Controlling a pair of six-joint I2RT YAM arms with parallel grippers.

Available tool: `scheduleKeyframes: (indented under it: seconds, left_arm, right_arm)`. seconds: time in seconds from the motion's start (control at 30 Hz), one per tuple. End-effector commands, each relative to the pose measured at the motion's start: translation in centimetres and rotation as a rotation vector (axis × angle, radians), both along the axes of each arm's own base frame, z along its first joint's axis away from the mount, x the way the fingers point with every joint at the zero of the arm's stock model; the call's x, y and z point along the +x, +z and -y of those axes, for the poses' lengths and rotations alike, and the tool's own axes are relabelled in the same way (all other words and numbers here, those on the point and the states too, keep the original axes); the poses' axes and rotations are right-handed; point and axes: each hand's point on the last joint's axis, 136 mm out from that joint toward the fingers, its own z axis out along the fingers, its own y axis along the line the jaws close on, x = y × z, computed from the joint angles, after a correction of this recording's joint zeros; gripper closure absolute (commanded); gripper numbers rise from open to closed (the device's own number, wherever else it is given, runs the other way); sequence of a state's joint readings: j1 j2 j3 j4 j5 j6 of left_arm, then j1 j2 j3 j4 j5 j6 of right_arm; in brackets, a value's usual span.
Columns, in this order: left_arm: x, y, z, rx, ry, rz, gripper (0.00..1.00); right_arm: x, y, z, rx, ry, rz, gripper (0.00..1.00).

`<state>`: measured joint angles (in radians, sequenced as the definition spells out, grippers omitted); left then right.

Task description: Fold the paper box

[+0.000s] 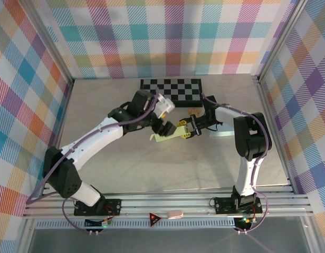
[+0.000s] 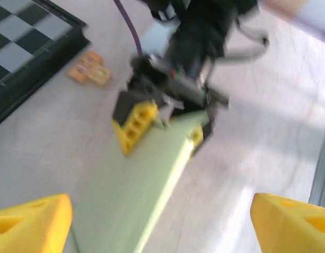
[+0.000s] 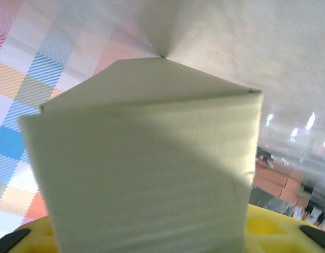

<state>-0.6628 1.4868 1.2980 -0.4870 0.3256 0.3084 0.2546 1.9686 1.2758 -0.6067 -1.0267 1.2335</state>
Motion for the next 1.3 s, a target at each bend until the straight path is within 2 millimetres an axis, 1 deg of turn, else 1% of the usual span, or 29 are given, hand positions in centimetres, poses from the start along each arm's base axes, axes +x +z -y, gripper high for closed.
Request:
scheduleKeyframes:
  seconds: [0.0, 0.07, 0.13, 0.27, 0.43, 0.53, 0.67, 0.77, 0.9, 0.97, 1.07, 1.17, 1.27]
  left_arm:
    - [-2.5, -1.9, -3.0, 0.209, -0.168, 0.151, 0.02]
    - [-2.9, -3.0, -3.2, 0.265, -0.196, 0.154, 0.01]
    - [-2.7, -3.8, -3.3, 0.306, -0.205, 0.159, 0.00]
    - [-1.0, -5.0, -3.1, 0.354, -0.181, 0.204, 0.00]
    - [-0.4, -7.0, -1.1, 0.355, -0.241, 0.183, 0.00]
    - [-0.1, -7.7, -0.2, 0.358, -0.262, 0.181, 0.00]
    - [0.4, -8.6, 0.6, 0.363, -0.277, 0.169, 0.00]
    - [0.8, -9.6, 1.3, 0.366, -0.283, 0.154, 0.00]
    - [1.5, -10.6, 2.0, 0.358, -0.254, 0.136, 0.00]
    - [1.6, -11.2, 2.3, 0.359, -0.253, 0.120, 0.01]
    - [1.7, -11.6, 2.5, 0.360, -0.246, 0.102, 0.03]
    - [2.0, -11.5, 2.7, 0.355, -0.230, 0.097, 0.06]
    - [2.0, -11.9, 2.7, 0.363, -0.228, 0.072, 0.09]
  right_arm:
    - [-1.8, 0.3, 0.9, -0.014, 0.018, -0.132, 0.53]
    - [-1.9, 0.0, 0.9, -0.011, 0.017, -0.149, 0.53]
    - [-2.0, -0.2, 0.9, -0.014, 0.021, -0.160, 0.53]
    - [-2.0, -0.5, 0.9, -0.015, 0.028, -0.170, 0.53]
    - [-2.0, -1.0, 0.8, -0.013, 0.026, -0.187, 0.53]
    - [-1.9, -1.1, 0.8, -0.011, 0.026, -0.191, 0.53]
    - [-1.8, -1.3, 0.8, -0.012, 0.024, -0.196, 0.53]
    - [-1.7, -1.5, 0.8, -0.015, 0.022, -0.204, 0.53]
    - [-1.6, -1.8, 0.8, -0.017, 0.020, -0.209, 0.53]
    - [-1.5, -2.0, 1.0, -0.022, 0.014, -0.211, 0.53]
    - [-1.2, -2.3, 1.3, -0.032, 0.006, -0.205, 0.50]
    - [-0.9, -2.3, 1.9, -0.044, -0.002, -0.193, 0.44]
    - [-0.6, -2.2, 2.3, -0.050, -0.008, -0.177, 0.40]
